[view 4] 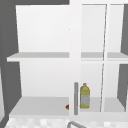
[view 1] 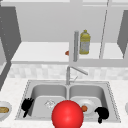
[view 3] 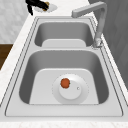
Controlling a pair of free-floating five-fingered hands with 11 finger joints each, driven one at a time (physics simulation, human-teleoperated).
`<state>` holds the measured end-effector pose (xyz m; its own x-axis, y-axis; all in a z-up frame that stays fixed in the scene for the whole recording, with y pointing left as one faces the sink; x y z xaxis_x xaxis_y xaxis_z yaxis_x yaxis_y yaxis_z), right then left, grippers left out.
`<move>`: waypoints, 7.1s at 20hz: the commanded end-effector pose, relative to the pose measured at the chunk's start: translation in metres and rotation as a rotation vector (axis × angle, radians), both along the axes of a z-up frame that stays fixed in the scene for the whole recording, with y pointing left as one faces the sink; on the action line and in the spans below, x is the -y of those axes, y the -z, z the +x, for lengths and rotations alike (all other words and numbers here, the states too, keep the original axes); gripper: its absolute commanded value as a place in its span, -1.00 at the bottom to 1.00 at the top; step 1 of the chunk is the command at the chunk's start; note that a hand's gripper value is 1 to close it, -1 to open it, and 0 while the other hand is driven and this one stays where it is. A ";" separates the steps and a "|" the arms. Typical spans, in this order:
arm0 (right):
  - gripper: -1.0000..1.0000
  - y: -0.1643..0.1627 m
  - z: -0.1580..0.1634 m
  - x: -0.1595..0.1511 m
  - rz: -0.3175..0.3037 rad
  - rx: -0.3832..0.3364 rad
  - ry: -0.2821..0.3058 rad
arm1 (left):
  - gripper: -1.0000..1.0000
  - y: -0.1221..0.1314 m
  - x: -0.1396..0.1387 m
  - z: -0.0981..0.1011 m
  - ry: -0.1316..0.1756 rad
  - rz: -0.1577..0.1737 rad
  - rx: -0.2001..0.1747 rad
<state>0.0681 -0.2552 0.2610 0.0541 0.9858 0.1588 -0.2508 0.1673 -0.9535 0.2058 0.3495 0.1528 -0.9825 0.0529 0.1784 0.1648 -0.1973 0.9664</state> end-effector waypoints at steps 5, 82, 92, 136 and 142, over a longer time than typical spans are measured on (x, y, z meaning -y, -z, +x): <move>0.00 0.000 0.000 0.000 0.000 0.000 0.000 | -1.00 -0.018 -0.053 -0.011 -0.026 -0.024 -0.170; 0.00 0.000 0.000 0.000 0.001 0.001 0.001 | 1.00 0.023 -0.286 0.070 0.059 -0.151 -0.133; 0.00 0.000 0.000 0.000 0.001 0.001 0.001 | 1.00 0.004 -0.225 0.070 0.035 -0.131 -0.119; 0.00 0.000 0.000 0.000 0.001 0.001 0.001 | 1.00 -0.059 0.007 0.139 0.001 -0.123 -0.127; 0.00 0.000 0.000 0.000 0.001 0.001 0.001 | 1.00 -0.042 0.037 0.169 -0.011 -0.132 -0.130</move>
<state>0.0682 -0.2552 0.2609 0.0551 0.9855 0.1602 -0.2498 0.1689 -0.9535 0.3607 0.3255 0.2011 -0.9509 0.0977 0.2936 0.2871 -0.0751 0.9550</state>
